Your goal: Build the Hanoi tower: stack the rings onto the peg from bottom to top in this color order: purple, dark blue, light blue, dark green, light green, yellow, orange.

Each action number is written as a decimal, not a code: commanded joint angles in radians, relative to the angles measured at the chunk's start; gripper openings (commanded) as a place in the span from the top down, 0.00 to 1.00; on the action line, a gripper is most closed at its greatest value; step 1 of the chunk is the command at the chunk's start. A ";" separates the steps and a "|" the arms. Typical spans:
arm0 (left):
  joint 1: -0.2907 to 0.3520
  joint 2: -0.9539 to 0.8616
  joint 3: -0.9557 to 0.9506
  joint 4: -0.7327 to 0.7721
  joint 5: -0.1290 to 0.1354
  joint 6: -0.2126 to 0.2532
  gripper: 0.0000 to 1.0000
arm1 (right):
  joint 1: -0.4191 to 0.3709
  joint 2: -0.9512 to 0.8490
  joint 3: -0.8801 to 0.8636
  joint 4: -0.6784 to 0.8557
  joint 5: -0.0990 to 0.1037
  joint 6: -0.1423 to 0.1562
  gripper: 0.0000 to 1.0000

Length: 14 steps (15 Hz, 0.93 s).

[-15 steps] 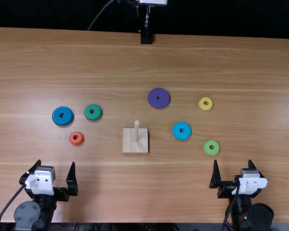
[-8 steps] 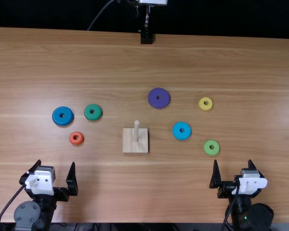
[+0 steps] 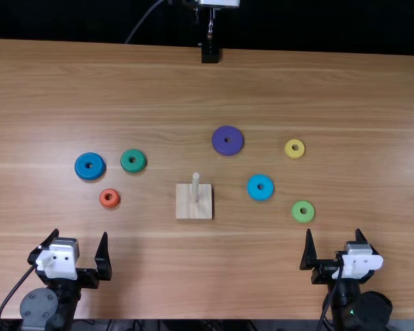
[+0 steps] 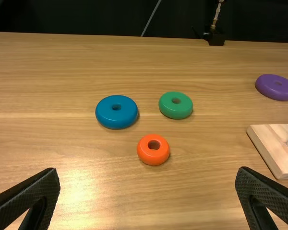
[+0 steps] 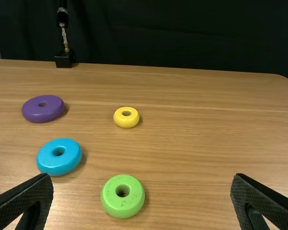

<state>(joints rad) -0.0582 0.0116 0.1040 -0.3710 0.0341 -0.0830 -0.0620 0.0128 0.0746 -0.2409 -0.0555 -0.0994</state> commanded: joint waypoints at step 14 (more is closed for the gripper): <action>0.003 -0.012 -0.104 -0.078 0.012 0.006 0.00 | 0.108 0.317 0.376 -0.049 0.186 0.013 0.00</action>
<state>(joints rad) -0.0578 0.0120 0.1040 -0.3710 0.0341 -0.0822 0.0326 0.3042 0.4133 -0.2924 0.0910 -0.0956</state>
